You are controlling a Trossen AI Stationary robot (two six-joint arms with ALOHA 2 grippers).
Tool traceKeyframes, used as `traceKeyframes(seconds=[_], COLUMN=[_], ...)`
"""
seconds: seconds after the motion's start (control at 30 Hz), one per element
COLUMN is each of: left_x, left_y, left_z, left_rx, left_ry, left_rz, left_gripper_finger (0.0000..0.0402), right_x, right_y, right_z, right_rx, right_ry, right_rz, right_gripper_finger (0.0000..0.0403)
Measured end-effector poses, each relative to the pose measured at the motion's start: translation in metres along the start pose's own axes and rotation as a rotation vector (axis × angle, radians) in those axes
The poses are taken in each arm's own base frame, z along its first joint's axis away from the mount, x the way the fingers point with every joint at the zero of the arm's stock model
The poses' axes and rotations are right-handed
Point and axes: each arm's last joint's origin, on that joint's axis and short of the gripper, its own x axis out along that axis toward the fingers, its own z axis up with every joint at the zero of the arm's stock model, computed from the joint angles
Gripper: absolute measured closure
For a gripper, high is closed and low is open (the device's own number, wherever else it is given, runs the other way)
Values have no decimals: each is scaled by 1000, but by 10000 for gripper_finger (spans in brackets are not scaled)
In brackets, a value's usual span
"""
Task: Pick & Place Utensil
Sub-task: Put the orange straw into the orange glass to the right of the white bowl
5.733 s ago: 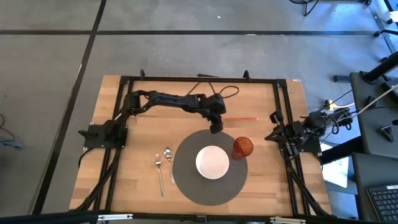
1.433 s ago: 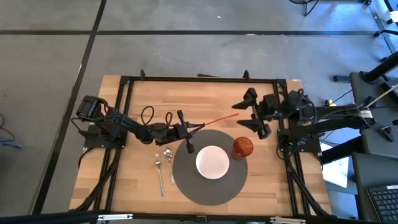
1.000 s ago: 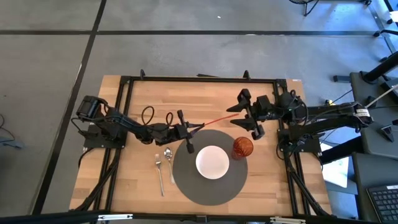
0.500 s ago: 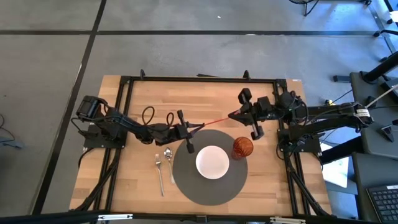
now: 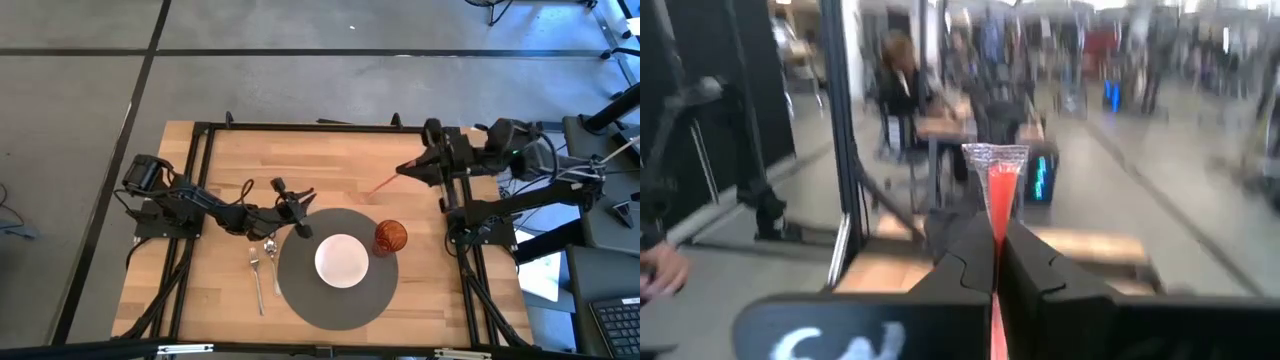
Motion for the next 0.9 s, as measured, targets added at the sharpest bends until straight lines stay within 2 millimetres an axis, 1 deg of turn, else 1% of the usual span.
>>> traceKeyframes(seconds=[0.07, 0.17, 0.27, 0.4, 0.47, 0.57, 0.67, 0.77, 0.9], left_x=[-1, -5, -7, -7, -7, -6, -6, -6, -6], left_y=[2, 5, 15, 31, 35, 36, 35, 35, 35], left_z=[-2, -12, -21, -29, -29, -29, -29, -29, -28], left_rx=[2, 21, -43, -158, -199, -219, -213, -210, -209], left_ry=[18, 46, 46, 37, 29, 16, 10, 10, 6], left_rz=[44, 77, 73, 43, 24, -18, -37, -38, -37], left_gripper_finger=[351, 365, 391, 398, 400, 400, 396, 394, 396], right_x=[-9, -24, -33, -37, -35, -27, -14, -1, 8], right_y=[3, 9, 13, 20, 25, 32, 37, 41, 42], right_z=[7, 12, 8, 5, 3, -7, -23, -44, -67], right_rx=[35, 77, 114, 154, 155, 148, 141, 120, 97], right_ry=[65, 128, 187, 198, 206, 225, 257, 283, 313], right_rz=[-16, -38, -46, 1, 36, 68, 73, 54, -4], right_gripper_finger=[400, 401, 401, 401, 401, 401, 401, 400, 401])
